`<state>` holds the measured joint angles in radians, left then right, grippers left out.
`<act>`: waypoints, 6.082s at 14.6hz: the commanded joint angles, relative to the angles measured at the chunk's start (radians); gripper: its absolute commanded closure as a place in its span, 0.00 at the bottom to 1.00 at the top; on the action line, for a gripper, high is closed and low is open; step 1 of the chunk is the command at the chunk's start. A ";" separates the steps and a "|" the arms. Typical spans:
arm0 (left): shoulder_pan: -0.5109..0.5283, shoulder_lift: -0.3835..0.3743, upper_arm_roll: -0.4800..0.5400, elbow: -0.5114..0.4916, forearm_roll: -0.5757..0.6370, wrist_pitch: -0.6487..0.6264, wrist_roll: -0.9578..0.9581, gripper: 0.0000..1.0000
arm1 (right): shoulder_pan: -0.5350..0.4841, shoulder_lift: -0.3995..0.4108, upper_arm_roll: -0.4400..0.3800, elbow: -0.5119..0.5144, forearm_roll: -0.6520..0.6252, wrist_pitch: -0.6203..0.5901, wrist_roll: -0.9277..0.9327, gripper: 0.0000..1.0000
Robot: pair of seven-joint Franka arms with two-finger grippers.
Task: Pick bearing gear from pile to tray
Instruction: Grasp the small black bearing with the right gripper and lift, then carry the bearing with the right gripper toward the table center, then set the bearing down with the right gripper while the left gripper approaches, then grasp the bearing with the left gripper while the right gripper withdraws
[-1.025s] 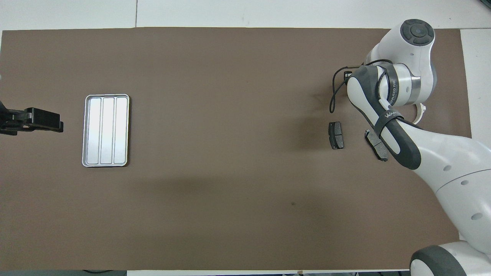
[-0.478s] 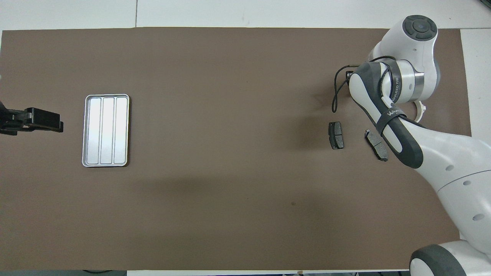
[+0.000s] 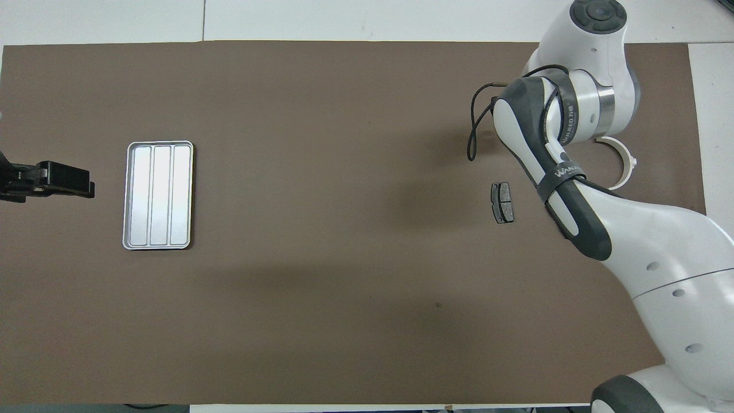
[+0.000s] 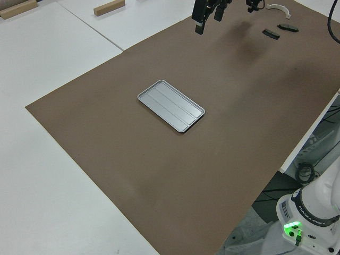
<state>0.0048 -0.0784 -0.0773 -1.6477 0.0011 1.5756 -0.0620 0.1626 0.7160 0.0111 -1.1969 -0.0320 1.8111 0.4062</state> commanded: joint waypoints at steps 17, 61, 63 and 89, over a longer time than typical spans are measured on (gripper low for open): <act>-0.002 -0.011 0.002 0.006 -0.007 -0.020 0.005 0.00 | 0.531 0.019 0.007 0.143 0.087 0.010 1.085 0.81; -0.002 -0.011 0.002 0.006 -0.007 -0.020 0.004 0.00 | 0.385 -0.038 0.006 0.142 0.083 -0.027 0.779 0.04; -0.008 -0.011 -0.002 0.006 -0.007 -0.023 0.005 0.00 | 0.355 -0.064 -0.005 0.142 0.083 -0.065 0.647 0.00; -0.436 0.430 -0.004 -0.268 0.025 0.695 -0.860 0.07 | -0.195 -0.006 -0.039 -0.015 -0.054 0.046 -0.441 0.00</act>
<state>-0.4148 0.3536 -0.0976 -1.8995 0.0018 2.2485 -0.9022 -0.0119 0.7045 -0.0441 -1.1950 -0.0708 1.8264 -0.0064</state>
